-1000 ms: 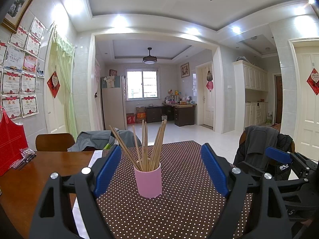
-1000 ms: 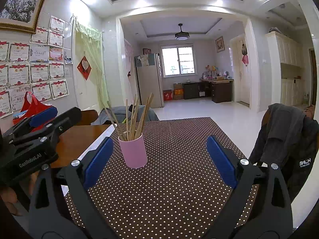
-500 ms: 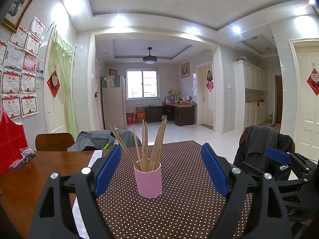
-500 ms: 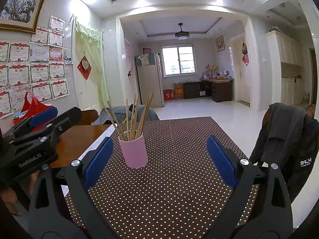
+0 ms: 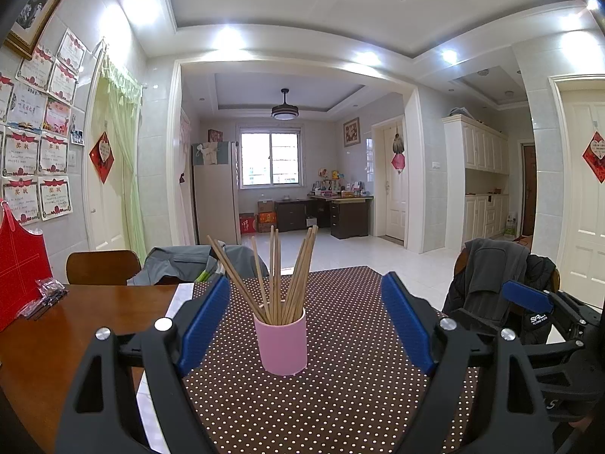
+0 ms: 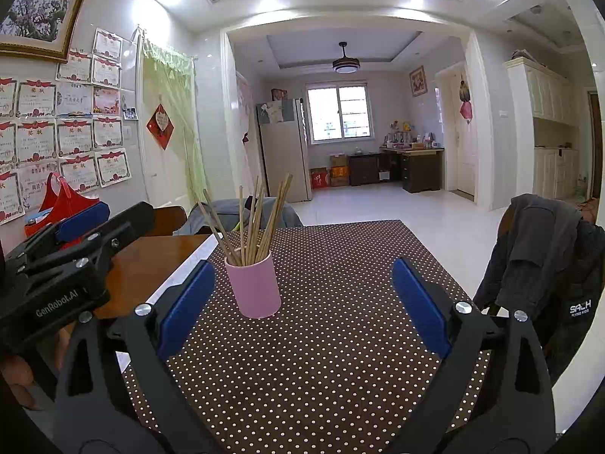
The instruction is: Organize utensils
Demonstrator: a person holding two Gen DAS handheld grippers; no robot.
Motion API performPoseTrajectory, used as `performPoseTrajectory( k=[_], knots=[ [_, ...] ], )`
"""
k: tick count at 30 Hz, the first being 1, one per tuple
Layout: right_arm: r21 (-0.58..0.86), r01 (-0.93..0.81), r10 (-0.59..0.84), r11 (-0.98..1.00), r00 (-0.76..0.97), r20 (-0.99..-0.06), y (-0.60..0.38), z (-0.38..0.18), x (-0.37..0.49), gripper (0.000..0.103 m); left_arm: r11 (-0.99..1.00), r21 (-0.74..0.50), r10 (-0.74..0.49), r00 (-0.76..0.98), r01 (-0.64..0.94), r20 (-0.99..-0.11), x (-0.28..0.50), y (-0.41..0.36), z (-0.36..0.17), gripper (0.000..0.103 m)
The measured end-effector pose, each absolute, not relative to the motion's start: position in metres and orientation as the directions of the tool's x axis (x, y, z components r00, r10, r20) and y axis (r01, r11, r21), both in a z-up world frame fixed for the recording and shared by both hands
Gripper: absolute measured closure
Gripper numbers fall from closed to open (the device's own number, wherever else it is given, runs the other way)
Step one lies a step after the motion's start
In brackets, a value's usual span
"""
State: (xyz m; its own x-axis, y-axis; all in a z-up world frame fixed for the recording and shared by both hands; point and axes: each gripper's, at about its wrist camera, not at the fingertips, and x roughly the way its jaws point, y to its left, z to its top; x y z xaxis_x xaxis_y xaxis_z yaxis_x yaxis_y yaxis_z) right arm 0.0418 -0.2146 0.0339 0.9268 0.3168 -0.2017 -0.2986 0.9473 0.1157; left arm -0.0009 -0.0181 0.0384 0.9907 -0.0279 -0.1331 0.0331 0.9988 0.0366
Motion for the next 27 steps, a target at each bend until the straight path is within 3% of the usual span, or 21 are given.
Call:
performPoseTrajectory(
  k=[8, 10, 12, 16, 21, 27],
  knots=[
    [0.100, -0.304, 0.319, 0.947, 0.922, -0.221, -0.207, 0.028, 0.044, 0.010, 0.997, 0.037, -0.056, 0.989, 0.062, -0.136, -0.003, -0.022, 0.034, 0.022],
    [0.118, -0.300, 0.314, 0.947, 0.941, -0.129, -0.212, 0.030, 0.030, 0.010, 0.999, 0.023, 0.042, 0.995, -0.040, -0.090, -0.010, -0.019, 0.035, 0.022],
    [0.155, -0.323, 0.337, 0.934, 0.938, -0.081, -0.218, 0.036, 0.020, 0.010, 0.999, 0.016, 0.048, 0.995, -0.047, -0.089, -0.012, -0.014, 0.034, 0.022],
    [0.139, -0.281, 0.297, 0.950, 0.948, -0.112, -0.214, 0.036, 0.020, 0.009, 0.998, -0.060, -0.001, 0.993, -0.007, -0.120, -0.013, -0.005, 0.032, 0.022],
    [0.146, -0.290, 0.312, 0.946, 0.937, -0.156, -0.205, 0.028, 0.021, 0.009, 1.000, 0.004, -0.002, 0.993, 0.002, -0.122, -0.023, -0.020, 0.027, 0.022],
    [0.141, -0.288, 0.308, 0.947, 0.939, -0.153, -0.206, 0.032, 0.020, 0.008, 1.000, -0.001, -0.006, 0.992, 0.006, -0.125, -0.025, -0.024, 0.029, 0.022]
  ],
)
